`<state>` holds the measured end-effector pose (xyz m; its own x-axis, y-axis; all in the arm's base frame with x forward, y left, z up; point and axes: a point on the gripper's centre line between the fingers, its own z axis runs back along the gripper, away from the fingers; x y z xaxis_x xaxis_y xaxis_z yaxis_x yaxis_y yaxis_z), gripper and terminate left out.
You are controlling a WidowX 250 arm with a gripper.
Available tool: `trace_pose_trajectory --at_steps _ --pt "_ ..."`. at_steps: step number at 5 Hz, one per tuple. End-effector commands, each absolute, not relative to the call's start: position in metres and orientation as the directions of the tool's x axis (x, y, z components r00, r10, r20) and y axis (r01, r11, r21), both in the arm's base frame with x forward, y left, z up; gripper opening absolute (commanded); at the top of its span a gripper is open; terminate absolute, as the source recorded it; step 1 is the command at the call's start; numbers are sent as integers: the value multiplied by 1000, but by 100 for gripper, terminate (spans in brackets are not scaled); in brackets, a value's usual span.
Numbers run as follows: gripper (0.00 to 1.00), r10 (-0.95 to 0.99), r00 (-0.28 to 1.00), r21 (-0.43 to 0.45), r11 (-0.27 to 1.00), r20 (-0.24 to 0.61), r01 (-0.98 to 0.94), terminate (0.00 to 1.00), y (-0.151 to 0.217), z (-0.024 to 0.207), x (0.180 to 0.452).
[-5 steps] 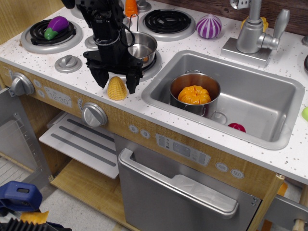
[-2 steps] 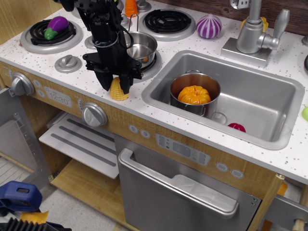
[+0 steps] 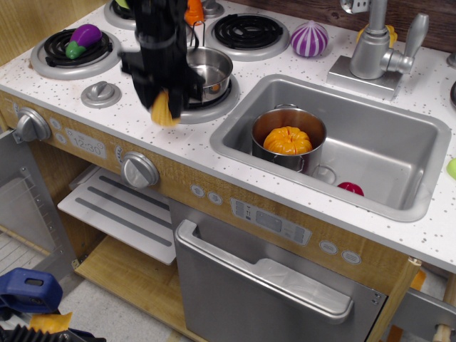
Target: Put corn in pan which-is on stove
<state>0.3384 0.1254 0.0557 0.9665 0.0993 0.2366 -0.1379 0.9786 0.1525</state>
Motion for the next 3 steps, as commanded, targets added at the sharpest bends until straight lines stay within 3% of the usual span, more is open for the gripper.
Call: trace_pose_trajectory --at_steps 1,2,3 --pt "0 13 943 255 961 331 -103 0 136 112 352" --pt "0 -52 941 306 950 334 -56 0 139 131 362" --pt "0 -104 932 296 955 348 -4 0 143 140 376"
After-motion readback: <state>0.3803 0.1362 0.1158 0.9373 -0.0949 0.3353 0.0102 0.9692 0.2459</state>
